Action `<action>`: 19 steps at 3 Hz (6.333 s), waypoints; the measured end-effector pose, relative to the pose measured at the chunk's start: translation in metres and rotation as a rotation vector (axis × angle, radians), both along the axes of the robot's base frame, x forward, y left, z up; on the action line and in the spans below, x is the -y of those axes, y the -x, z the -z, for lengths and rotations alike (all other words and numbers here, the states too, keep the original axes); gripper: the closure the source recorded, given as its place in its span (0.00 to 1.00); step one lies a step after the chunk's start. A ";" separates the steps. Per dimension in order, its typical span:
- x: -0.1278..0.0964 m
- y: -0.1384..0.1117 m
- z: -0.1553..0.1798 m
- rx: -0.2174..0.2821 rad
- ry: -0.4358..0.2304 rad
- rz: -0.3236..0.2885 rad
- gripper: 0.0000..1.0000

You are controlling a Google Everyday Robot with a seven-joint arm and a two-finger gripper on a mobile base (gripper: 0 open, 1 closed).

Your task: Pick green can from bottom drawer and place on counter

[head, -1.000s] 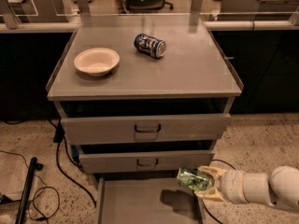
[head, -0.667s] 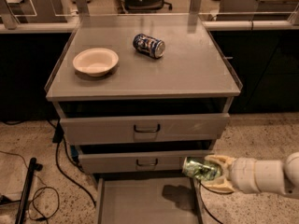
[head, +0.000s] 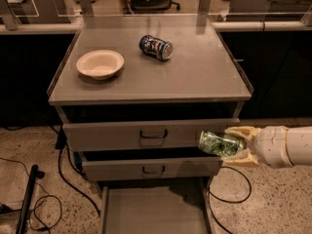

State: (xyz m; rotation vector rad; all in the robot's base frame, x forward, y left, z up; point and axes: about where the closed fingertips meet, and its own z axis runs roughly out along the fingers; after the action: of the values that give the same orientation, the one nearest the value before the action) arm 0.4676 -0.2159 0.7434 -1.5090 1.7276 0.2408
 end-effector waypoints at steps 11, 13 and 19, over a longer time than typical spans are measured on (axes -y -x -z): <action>-0.073 -0.205 -0.151 -0.038 -0.131 0.187 1.00; -0.063 -0.220 -0.128 -0.089 -0.116 0.273 1.00; -0.075 -0.214 -0.096 -0.158 -0.083 0.252 0.14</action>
Offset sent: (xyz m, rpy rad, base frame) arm 0.0340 0.0216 0.0527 -0.0282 -0.0947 0.0740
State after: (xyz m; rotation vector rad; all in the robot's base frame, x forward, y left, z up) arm 0.6816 -0.1407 0.8395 -1.2252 1.9876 0.3033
